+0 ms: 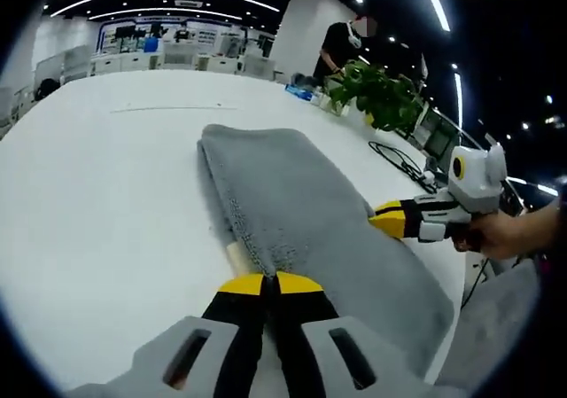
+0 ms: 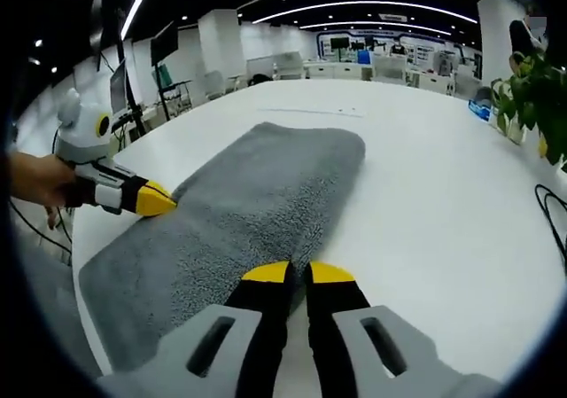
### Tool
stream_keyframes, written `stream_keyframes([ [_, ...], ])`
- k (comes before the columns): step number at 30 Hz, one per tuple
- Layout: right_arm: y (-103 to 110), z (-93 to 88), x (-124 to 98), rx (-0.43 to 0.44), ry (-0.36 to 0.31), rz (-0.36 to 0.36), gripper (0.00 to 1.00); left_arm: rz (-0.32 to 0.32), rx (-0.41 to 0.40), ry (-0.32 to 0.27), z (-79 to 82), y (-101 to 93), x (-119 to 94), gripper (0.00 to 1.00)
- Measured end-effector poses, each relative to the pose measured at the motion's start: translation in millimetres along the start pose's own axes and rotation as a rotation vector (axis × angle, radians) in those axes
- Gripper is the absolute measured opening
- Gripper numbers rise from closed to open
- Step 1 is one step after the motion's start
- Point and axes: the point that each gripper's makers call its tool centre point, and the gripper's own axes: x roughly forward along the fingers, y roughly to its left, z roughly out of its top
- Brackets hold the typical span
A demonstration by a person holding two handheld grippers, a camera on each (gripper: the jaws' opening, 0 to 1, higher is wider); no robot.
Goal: Fold the towel on the table until its edges align and the towel forms a compact rectangular stack.
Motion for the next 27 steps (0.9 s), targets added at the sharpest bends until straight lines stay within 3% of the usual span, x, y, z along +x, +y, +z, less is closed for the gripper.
stream_keyframes([
  [3,1,1.2,0,-0.024,0.017,-0.005,0.05,-0.006,0.006,0.011,0.3,-0.2,0,0.04],
  [6,1,2.1,1,-0.036,0.033,-0.001,0.06,-0.039,-0.082,0.012,0.7,-0.8,-1,0.07],
  [11,0,4.1,-4,-0.006,0.014,0.025,0.08,-0.05,0.02,0.02,5.4,-4.6,-9,0.23],
  [13,1,5.2,-11,-0.016,0.001,0.036,0.09,-0.037,0.086,0.021,7.3,-5.4,-13,0.24],
  [16,6,2.0,-20,-0.039,0.013,0.053,0.09,-0.032,0.083,0.02,6.4,-9.9,-22,0.28],
  [18,12,-1.0,-26,-0.05,0.01,0.073,0.1,-0.037,0.024,-0.03,13.0,-15.4,-29,0.33],
  [23,23,-11.1,-42,-0.063,0.018,0.103,0.14,-0.083,0.09,-0.033,12.0,-32.4,-45,0.37],
  [27,29,-18.4,-55,-0.06,0.02,0.116,0.15,-0.095,0.168,-0.002,3.2,-37.9,-55,0.41],
])
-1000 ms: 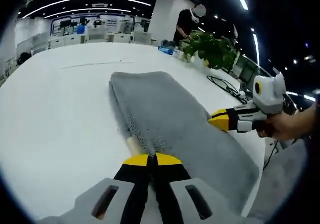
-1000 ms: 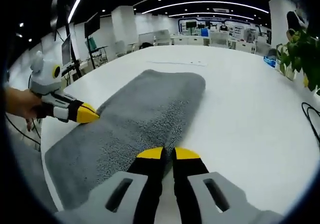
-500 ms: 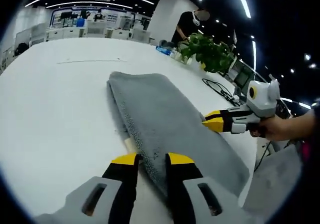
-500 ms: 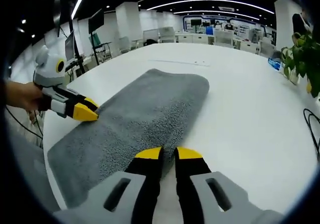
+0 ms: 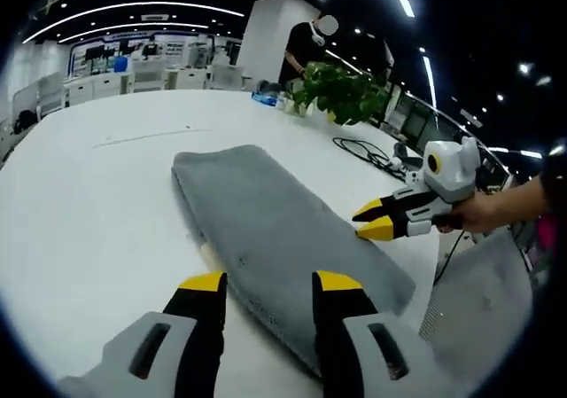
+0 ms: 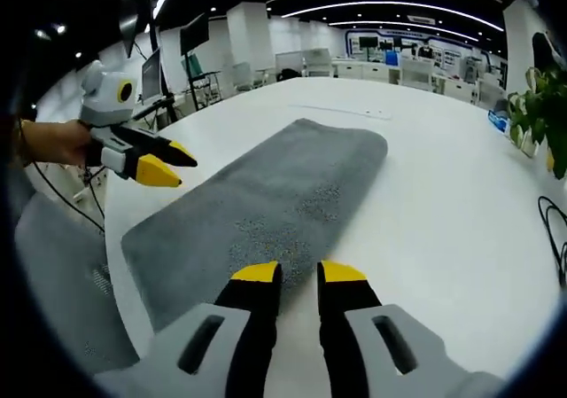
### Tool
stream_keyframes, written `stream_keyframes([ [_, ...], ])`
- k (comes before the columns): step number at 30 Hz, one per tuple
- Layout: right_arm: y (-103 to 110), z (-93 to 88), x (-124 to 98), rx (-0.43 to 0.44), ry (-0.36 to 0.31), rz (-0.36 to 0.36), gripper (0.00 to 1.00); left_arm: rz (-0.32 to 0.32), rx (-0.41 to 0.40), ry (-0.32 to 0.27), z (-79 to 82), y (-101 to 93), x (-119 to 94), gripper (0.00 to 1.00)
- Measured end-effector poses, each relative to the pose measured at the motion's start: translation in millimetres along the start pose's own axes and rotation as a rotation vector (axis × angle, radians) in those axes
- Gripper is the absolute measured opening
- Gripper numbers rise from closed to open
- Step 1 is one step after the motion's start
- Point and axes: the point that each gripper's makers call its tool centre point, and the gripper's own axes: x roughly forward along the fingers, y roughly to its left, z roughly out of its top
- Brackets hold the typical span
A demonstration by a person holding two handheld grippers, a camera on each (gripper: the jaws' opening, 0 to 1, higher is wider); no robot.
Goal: Fold the towel on the table until its edges align and the towel forms a compact rectangular stack.
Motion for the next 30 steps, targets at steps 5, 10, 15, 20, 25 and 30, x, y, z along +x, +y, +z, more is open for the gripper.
stream_keyframes([
  [5,11,-4.6,-13,-0.015,0.004,0.014,0.16,-0.038,0.13,0.046,-12.1,-15.6,-11,0.42],
  [10,29,-8.9,-22,-0.061,0.02,0.071,0.15,-0.114,0.257,0.09,-24.2,-42.0,-20,0.41],
  [15,50,-10.8,-32,-0.137,0.03,0.133,0.16,-0.183,0.369,0.129,-37.0,-65.4,-25,0.39],
  [20,77,-6.9,-40,-0.128,-0.006,0.236,0.15,-0.234,0.419,0.138,-44.9,-81.7,-28,0.37],
  [25,94,-22.4,-45,-0.198,0.049,0.296,0.16,-0.246,0.5,0.216,-63.7,-83.5,-28,0.36],
  [30,99,-42.2,-48,-0.239,0.106,0.336,0.21,-0.206,0.599,0.26,-75.2,-75.7,-25,0.37],
])
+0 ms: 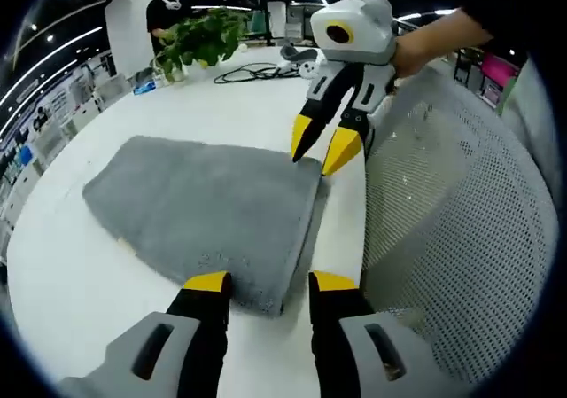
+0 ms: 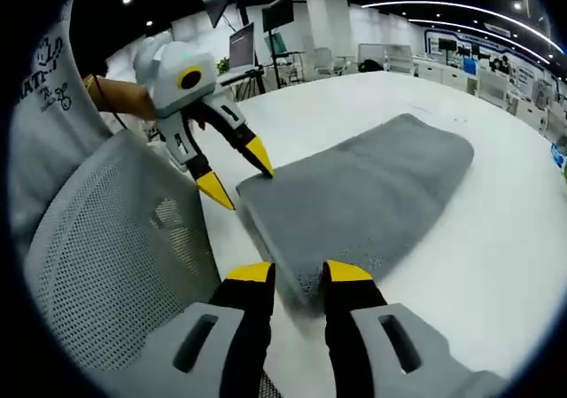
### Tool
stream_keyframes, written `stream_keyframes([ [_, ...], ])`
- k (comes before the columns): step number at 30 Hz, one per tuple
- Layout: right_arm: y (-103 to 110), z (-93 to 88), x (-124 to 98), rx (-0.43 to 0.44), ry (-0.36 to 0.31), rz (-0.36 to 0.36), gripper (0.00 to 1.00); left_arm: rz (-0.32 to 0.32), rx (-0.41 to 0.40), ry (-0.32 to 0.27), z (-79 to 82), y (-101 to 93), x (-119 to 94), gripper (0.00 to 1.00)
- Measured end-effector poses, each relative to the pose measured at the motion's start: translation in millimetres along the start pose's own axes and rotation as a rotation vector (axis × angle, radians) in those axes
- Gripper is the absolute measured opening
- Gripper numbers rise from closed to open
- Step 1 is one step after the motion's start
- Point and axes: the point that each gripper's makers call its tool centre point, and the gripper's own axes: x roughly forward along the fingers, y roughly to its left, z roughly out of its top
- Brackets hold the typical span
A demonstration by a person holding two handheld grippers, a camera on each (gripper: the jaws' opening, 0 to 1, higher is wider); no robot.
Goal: Fold the towel on the table until its edges align and the towel forms a compact rectangular stack.
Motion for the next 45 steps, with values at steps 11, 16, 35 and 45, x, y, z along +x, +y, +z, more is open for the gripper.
stream_keyframes([
  [11,-4,-24.6,9,-0.223,0.141,-0.028,0.2,-0.01,0.092,0.066,-13.0,-2.5,11,0.34],
  [16,-5,-26.2,14,-0.323,0.176,-0.053,0.17,-0.006,0.111,0.079,-14.5,1.8,14,0.29],
  [35,-14,-24.1,15,-0.292,0.15,-0.124,0.07,0.006,0.073,0.006,-12.2,5.9,15,0.18],
  [45,-17,-23.2,17,-0.288,0.165,-0.152,0.05,-0.006,0.05,-0.037,-10.3,10.5,17,0.12],
])
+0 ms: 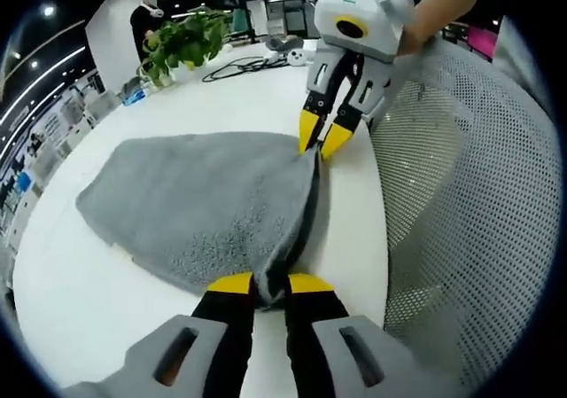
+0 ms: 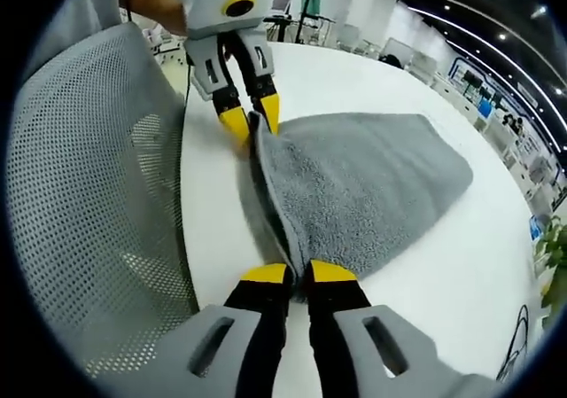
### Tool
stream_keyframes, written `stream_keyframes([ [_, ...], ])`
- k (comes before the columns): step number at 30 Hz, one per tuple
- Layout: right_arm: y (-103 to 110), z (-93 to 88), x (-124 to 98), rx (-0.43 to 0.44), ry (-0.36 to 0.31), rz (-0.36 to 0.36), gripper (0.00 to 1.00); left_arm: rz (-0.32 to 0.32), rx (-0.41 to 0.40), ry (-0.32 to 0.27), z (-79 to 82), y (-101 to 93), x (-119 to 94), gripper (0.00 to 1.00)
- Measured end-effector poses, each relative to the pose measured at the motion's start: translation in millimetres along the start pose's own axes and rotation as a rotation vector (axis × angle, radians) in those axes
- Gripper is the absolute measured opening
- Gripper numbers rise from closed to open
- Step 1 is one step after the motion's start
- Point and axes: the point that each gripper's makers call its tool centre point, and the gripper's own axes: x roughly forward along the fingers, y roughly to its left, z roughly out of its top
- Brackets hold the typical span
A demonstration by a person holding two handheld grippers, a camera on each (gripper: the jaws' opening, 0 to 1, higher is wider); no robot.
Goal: Fold the towel on the table until its edges align and the towel forms a compact rectangular stack.
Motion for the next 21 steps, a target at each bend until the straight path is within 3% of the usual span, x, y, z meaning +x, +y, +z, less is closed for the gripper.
stream_keyframes([
  [7,-3,0.6,-1,0.173,-0.032,0.022,0.04,-0.006,-0.051,-0.01,0.3,0.3,0,0.11],
  [10,-5,1.2,-2,0.338,-0.045,0.086,0.04,-0.018,-0.089,-0.004,0.9,0.9,-1,0.11],
  [14,-2,2.3,-3,0.243,0.004,0.093,0.04,-0.019,-0.089,0.005,2.2,0.0,-2,0.11],
  [21,3,5.4,-13,0.293,0.006,0.086,0.04,0.0,-0.061,-0.007,5.8,-7.2,-13,0.09],
])
